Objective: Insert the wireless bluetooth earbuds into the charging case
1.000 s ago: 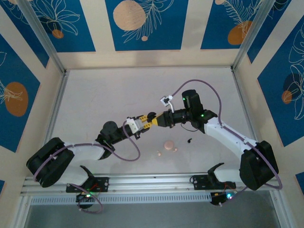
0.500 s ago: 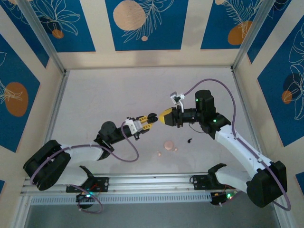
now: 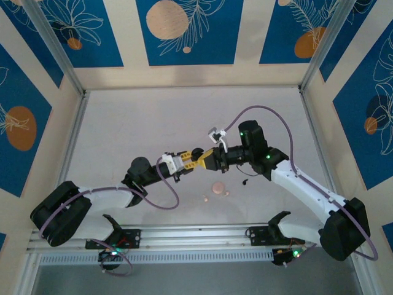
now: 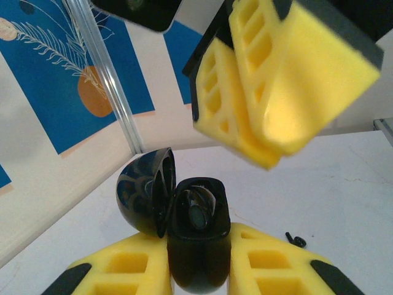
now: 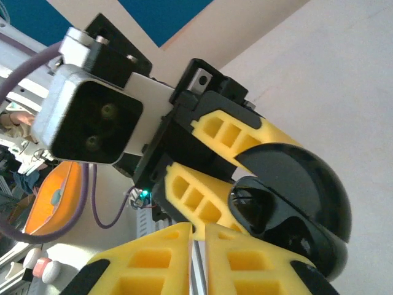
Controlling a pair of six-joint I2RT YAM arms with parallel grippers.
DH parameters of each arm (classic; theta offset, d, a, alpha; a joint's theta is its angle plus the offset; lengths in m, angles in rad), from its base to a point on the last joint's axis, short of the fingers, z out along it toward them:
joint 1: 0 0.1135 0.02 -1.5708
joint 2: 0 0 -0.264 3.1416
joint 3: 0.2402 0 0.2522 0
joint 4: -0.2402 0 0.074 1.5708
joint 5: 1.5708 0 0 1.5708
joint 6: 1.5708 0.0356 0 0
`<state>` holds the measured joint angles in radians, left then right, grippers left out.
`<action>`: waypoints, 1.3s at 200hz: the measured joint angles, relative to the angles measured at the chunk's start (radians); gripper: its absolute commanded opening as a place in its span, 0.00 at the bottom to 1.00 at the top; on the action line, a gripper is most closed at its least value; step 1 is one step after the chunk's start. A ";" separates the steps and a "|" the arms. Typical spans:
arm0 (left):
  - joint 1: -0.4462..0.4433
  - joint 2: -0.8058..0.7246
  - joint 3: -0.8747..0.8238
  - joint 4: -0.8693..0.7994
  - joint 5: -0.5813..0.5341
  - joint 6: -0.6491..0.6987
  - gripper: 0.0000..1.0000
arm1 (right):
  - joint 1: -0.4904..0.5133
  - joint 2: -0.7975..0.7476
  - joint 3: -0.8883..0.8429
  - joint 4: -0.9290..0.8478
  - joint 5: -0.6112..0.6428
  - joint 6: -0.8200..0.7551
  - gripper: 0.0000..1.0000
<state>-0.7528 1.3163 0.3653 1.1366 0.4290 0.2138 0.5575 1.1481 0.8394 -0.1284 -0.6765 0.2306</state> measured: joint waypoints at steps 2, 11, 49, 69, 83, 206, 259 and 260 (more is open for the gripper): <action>0.000 0.000 0.000 0.000 0.000 0.000 0.22 | 0.000 0.002 0.001 0.000 0.001 0.000 0.12; 0.000 0.000 0.000 0.000 0.002 -0.003 0.22 | 0.002 0.010 0.005 0.000 0.008 0.000 0.12; 0.000 0.000 0.000 0.000 0.009 -0.003 0.21 | 0.002 0.023 0.018 0.005 0.035 0.005 0.11; 0.003 0.000 0.000 -0.005 0.008 -0.003 0.21 | 0.002 0.035 0.026 0.005 0.042 0.009 0.10; 0.005 0.000 0.000 -0.012 0.008 -0.004 0.22 | 0.002 0.046 0.029 0.004 0.042 0.009 0.11; 0.006 -0.071 -0.001 -0.082 0.155 0.005 0.20 | -0.192 -0.206 -0.042 -0.037 -0.027 0.066 0.33; 0.006 -0.128 -0.005 -0.136 0.223 0.053 0.20 | -0.283 -0.121 -0.042 -0.336 0.175 0.156 0.37; 0.006 -0.129 -0.005 -0.138 0.224 0.055 0.19 | -0.283 -0.117 -0.041 -0.342 0.179 0.158 0.37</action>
<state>-0.7464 1.1870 0.3599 0.9985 0.6529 0.2687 0.2745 1.0306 0.7986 -0.4702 -0.4973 0.3889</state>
